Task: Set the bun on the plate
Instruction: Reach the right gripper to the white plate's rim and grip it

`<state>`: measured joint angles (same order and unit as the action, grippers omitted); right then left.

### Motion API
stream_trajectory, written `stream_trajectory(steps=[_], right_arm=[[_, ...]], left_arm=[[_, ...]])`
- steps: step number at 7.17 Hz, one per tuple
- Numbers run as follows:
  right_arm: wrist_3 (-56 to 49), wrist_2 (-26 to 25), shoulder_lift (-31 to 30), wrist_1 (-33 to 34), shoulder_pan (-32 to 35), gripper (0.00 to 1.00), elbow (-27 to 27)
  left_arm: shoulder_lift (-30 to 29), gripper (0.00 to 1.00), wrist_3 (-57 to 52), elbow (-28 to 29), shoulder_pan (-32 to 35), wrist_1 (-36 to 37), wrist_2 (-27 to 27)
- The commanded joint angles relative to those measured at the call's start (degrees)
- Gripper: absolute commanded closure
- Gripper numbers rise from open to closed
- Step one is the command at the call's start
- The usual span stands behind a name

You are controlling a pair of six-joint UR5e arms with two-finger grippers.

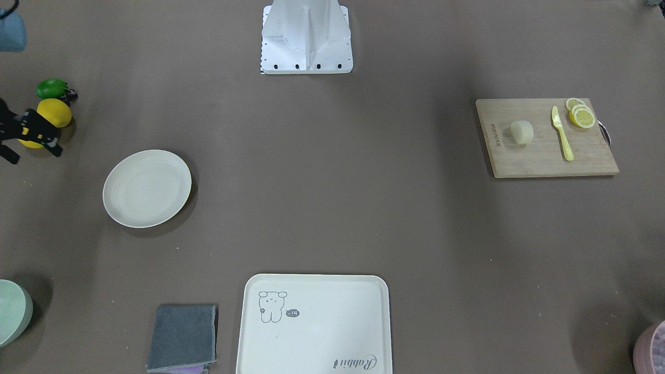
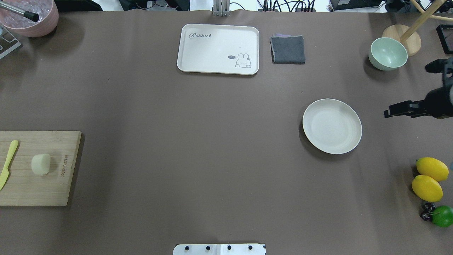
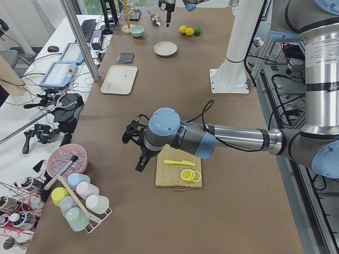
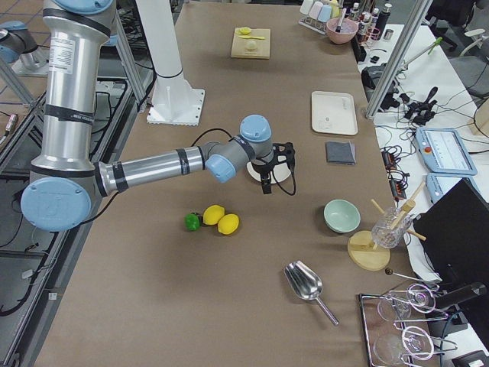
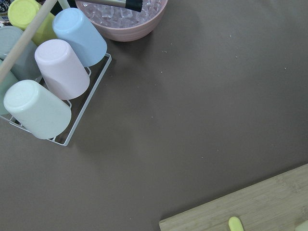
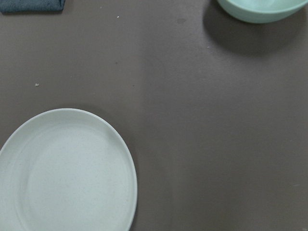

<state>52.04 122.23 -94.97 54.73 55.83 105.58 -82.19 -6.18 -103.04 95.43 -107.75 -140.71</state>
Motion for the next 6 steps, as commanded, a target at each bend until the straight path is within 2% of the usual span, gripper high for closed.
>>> stream_trajectory(steps=[1, 2, 3, 4, 5, 6], right_arm=[[11.0, -10.2, 3.4, -2.6, -10.6, 0.12, -3.5], [13.5, -13.8, 3.5, -2.6, -13.5, 0.17, -3.8], [13.6, -14.2, 3.0, -2.6, -14.3, 0.20, -3.9], [13.6, -15.6, 2.9, -2.7, -15.0, 0.29, -5.2], [14.5, -16.1, 2.9, -2.7, -15.3, 0.51, -5.4], [17.2, -16.1, 3.4, -2.7, -15.4, 0.83, -5.2]], left_arm=[[0.0, 0.02, 0.1, 0.0, -0.1, -0.9, 0.0], [-0.1, 0.02, 0.2, -0.1, -0.1, -0.9, 0.0], [-0.1, 0.02, 0.2, -0.1, -0.1, -1.0, 0.0], [-0.1, 0.02, 0.2, -0.1, -0.2, -1.0, 0.0], [-0.2, 0.02, 0.2, -0.1, -0.2, -1.0, 0.0], [-0.3, 0.02, 0.2, -0.1, -0.2, -1.0, 0.0]])
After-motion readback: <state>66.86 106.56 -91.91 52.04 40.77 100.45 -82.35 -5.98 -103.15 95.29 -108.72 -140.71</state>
